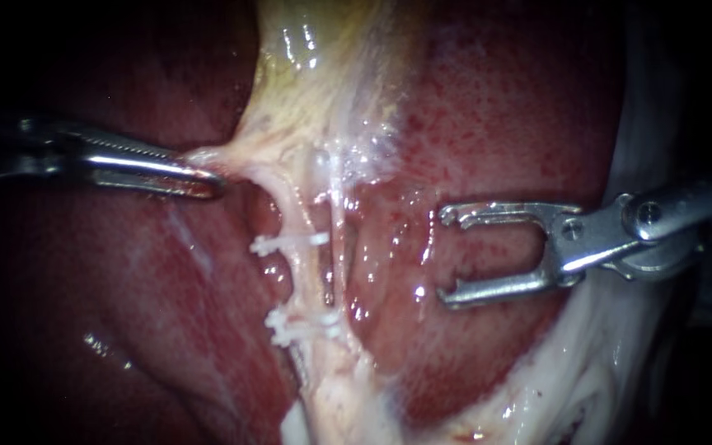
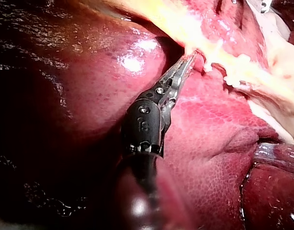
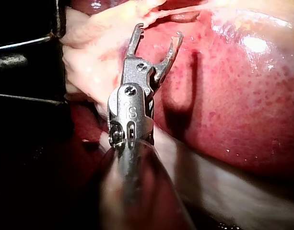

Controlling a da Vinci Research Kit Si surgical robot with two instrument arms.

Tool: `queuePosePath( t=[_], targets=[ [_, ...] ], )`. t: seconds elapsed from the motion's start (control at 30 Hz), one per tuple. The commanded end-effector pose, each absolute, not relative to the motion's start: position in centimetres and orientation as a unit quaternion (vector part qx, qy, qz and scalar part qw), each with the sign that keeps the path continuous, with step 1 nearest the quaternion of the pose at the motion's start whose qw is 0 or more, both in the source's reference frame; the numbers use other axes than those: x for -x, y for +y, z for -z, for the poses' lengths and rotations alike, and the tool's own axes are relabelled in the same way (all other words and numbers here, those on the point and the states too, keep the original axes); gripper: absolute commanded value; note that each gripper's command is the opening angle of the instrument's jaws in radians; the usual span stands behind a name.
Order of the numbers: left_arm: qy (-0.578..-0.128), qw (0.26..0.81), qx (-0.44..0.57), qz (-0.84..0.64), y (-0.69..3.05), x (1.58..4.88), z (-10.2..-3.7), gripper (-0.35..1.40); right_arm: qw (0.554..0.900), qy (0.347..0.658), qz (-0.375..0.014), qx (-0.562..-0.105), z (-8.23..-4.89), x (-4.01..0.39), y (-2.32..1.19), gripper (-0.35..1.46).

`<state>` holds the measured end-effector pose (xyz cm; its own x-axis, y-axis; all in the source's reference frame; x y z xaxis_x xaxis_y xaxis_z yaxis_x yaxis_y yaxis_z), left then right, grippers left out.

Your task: Going back third clip left tube

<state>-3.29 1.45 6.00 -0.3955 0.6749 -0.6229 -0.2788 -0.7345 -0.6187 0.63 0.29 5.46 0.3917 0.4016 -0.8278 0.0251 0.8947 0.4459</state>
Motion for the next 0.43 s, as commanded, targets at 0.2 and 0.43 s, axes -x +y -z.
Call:
queuePosePath(
  t=[0.2,0.43],
  targets=[
    [-0.216,0.294,0.463,-0.808,1.46,3.39,-6.11,-0.35,0.811,0.537,-0.113,-0.203,-5.46,-0.64,0.29,0.5],
    [-0.216,0.293,0.463,-0.808,1.46,3.38,-6.11,-0.35,0.81,0.538,-0.111,-0.205,-5.46,-0.64,0.29,0.5]
  ],
)
